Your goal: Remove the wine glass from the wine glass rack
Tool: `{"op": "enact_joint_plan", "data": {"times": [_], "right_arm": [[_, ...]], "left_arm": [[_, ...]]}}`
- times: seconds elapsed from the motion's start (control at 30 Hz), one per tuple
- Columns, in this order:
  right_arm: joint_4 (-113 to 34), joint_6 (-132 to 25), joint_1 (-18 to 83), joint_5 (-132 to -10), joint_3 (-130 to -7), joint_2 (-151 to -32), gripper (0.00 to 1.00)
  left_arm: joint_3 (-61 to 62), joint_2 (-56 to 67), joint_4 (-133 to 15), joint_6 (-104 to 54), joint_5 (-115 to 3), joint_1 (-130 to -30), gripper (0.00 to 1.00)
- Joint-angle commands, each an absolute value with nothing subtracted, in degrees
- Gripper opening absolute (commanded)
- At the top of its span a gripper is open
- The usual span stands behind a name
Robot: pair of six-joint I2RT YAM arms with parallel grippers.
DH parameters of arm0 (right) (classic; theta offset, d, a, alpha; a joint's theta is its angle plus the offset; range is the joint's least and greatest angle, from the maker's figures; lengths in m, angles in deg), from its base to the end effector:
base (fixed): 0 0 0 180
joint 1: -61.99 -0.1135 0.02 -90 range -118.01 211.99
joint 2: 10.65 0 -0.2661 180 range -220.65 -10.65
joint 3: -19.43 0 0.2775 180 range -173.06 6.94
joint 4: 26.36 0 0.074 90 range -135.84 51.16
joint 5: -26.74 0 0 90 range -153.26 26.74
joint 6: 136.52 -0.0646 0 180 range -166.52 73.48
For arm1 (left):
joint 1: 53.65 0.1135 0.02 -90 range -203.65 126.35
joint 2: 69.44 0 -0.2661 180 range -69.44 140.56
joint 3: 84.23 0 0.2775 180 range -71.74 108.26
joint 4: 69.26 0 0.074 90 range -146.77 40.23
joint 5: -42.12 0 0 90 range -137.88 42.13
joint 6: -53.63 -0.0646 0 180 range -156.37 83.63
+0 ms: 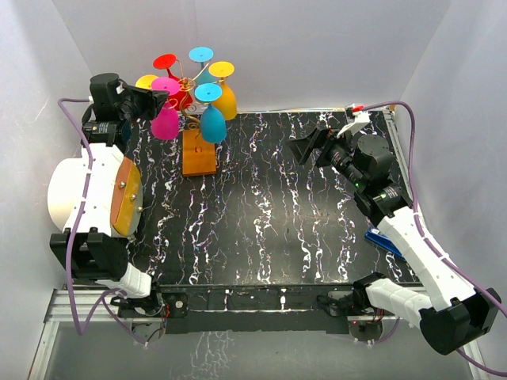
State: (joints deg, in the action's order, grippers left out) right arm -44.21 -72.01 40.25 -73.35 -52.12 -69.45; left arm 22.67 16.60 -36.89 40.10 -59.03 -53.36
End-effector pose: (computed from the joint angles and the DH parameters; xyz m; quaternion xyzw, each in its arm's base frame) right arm 0.2651 0.1179 0.3901 -0.0353 0.7366 0.3288 0.5900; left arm 0.3956 -0.0105 0.4504 -0.4304 0.6424 -0.4476 0.4491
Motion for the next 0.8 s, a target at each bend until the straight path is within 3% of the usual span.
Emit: {"op": "enact_joint_plan", "data": {"times": [0.0, 0.77], "right_arm": [[-41.17, -71.30, 40.35, -72.83, -52.38, -68.20, 0.98], [-41.39, -72.22, 40.28, -73.91, -52.33, -68.48, 0.98]], "left_arm": [[25.77, 17.33, -39.16, 39.43, -64.78, -52.95, 0.00], [19.82, 12.37, -41.59, 39.51, -76.84, -53.02, 0.00]]}}
